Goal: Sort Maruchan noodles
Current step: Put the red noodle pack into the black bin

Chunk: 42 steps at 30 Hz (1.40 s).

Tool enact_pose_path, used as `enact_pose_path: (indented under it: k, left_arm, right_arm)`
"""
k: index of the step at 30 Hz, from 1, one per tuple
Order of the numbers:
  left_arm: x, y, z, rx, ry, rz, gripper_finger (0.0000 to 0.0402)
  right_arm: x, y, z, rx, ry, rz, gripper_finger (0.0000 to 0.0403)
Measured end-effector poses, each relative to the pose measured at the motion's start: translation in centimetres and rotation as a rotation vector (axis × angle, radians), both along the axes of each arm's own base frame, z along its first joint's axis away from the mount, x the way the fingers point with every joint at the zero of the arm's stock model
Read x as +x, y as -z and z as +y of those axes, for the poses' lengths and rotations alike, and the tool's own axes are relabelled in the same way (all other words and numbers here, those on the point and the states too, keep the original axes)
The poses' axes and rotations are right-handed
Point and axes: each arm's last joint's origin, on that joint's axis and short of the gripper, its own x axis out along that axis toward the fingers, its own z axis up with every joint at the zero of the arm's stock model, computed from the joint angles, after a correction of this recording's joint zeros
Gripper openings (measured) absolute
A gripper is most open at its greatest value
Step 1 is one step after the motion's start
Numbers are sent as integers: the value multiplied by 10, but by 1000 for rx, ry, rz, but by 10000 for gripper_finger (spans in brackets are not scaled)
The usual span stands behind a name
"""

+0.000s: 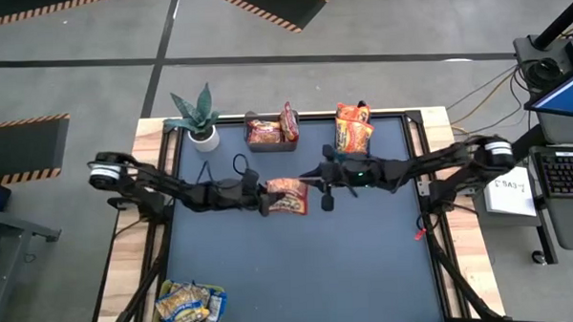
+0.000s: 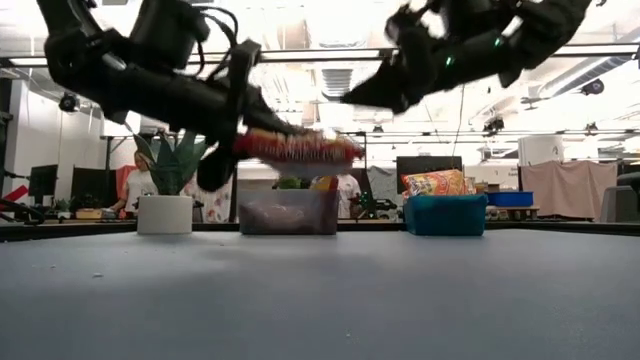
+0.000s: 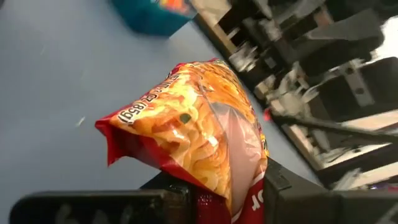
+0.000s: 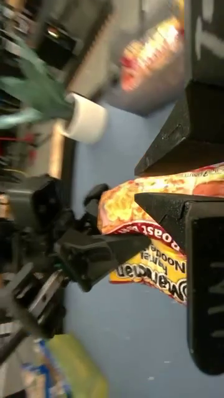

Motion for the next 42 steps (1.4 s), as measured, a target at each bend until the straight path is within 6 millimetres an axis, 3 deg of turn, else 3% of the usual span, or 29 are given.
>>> enact_pose_path:
  k: [5,10,15,20,28,34,42]
  left_arm:
    - [-8,-29,11,60,-28,-58,70]
    - [-20,-48,45,106,-148,59,70]
    - [-28,-70,87,202,-268,170,70]
    - [-26,-89,126,289,-349,264,70]
    - [-9,-81,172,298,-378,455,70]
    - [7,-71,185,316,-355,508,70]
    - [13,-64,193,301,-363,532,78]
  right_arm:
    - [-20,-31,1,-88,-12,-105,43]
    - [-33,-56,-2,-179,-1,-188,43]
    - [-41,-66,-14,-233,49,-217,43]
    - [-42,-63,-28,-235,98,-195,43]
    - [-43,-55,-42,-229,142,-142,43]
    - [-44,-54,-46,-230,156,-131,43]
    - [-47,-54,-53,-239,182,-125,43]
